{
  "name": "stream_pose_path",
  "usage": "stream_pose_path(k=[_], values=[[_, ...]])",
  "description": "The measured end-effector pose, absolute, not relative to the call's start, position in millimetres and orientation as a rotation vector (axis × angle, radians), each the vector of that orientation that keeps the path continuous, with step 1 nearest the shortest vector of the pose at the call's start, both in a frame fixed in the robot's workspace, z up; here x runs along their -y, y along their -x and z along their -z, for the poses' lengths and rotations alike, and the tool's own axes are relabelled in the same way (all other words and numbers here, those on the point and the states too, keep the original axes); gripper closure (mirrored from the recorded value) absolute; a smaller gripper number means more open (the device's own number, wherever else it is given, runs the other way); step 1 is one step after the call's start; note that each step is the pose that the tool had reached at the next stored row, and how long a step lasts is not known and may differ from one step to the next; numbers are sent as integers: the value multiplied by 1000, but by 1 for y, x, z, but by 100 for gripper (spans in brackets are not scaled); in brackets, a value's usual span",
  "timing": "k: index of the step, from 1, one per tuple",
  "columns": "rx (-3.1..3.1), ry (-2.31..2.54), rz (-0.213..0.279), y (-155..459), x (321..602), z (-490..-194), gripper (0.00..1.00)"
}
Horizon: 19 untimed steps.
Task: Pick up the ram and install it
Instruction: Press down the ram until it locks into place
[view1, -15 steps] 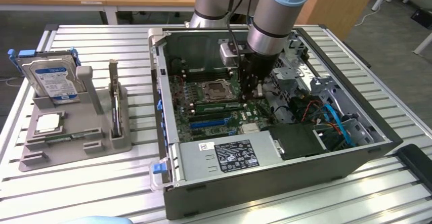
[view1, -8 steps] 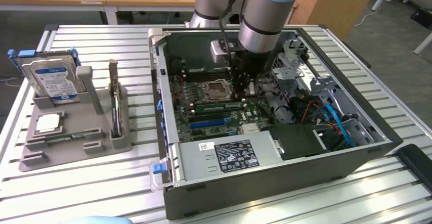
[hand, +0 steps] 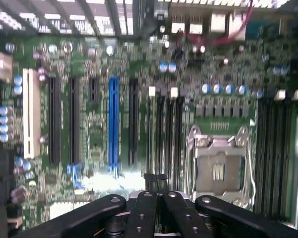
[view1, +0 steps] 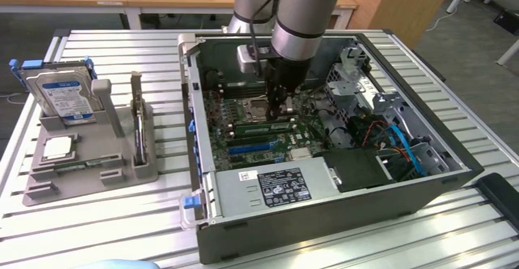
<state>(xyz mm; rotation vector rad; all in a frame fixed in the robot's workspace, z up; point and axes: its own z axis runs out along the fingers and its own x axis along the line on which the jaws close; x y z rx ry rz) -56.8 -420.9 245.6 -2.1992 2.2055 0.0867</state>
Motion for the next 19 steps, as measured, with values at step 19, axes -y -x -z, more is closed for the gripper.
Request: stream_pose_path(k=[19], values=[[-2195,2189,-99,93,425,-248,90]])
